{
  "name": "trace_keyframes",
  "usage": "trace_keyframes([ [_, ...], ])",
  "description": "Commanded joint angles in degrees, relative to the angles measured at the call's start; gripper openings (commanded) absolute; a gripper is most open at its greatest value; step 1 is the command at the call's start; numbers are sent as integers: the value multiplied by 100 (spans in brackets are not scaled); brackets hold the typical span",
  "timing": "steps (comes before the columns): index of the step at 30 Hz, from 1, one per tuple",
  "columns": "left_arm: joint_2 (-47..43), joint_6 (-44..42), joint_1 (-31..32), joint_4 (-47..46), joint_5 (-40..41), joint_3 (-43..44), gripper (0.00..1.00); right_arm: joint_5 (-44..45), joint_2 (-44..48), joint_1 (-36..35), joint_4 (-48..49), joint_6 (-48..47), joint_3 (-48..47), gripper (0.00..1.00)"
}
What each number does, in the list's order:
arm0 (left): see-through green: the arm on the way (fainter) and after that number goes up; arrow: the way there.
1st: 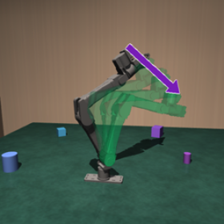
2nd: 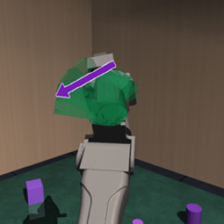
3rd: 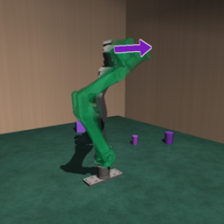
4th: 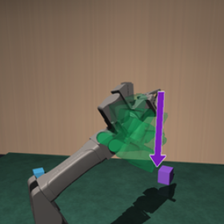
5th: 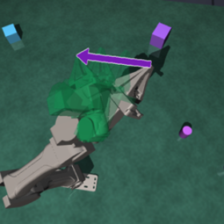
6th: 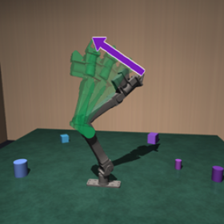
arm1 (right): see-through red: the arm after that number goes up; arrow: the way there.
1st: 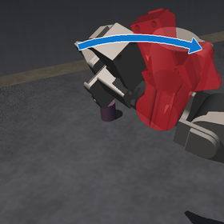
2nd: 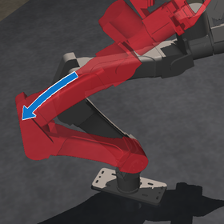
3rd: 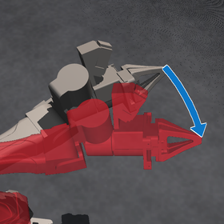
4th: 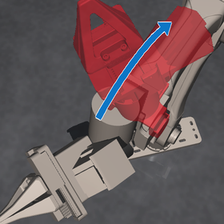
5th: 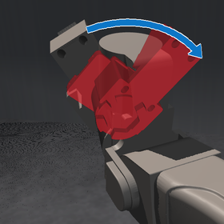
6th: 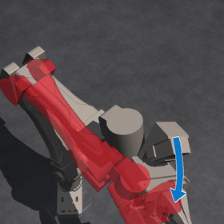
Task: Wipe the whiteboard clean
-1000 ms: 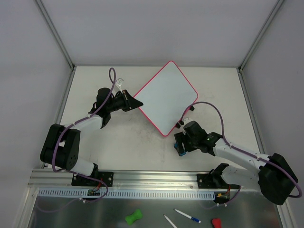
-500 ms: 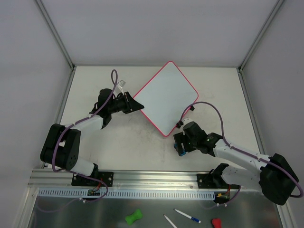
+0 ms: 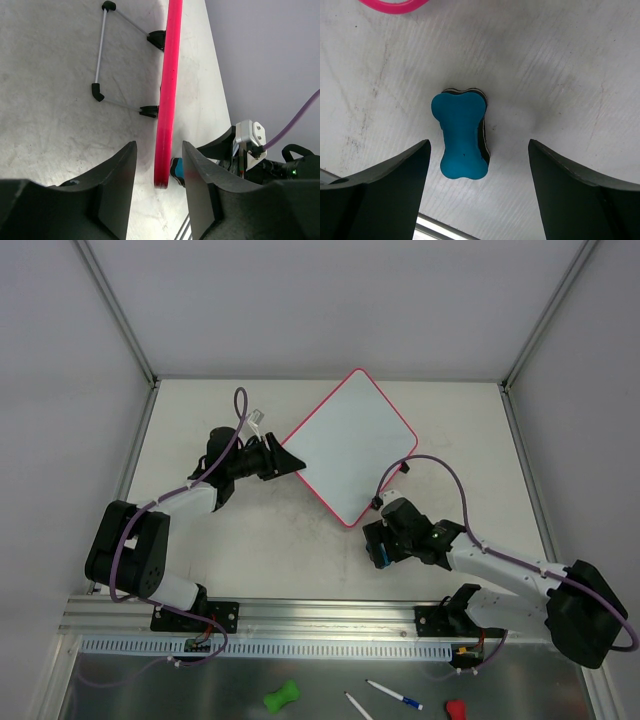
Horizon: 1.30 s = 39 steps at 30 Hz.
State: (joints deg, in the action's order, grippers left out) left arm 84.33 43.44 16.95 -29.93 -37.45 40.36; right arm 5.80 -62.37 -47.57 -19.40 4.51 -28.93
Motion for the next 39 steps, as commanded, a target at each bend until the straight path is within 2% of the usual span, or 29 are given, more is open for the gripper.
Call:
trace_keyframes([
  [1,-137,-46,45,-13,-69,-37,43,123,163,-33,-29,41,-157,82],
  [11,-268,-310,28,172,19,-46,55,123,357,-33,-11,-12,-131,83],
  [14,-374,-415,10,242,97,-116,64,79,427,-33,-3,-56,-157,85],
  [17,-584,-556,-16,531,343,-169,73,61,611,-33,41,-108,-166,92],
  [19,-742,-652,-43,725,423,-177,75,44,840,-24,76,-152,-183,99],
  [30,-1691,-776,-218,1718,757,-458,99,-369,1385,64,129,-407,-517,99],
  [39,-2965,-978,-254,2694,836,-836,99,-765,2017,301,340,-741,-377,99],
])
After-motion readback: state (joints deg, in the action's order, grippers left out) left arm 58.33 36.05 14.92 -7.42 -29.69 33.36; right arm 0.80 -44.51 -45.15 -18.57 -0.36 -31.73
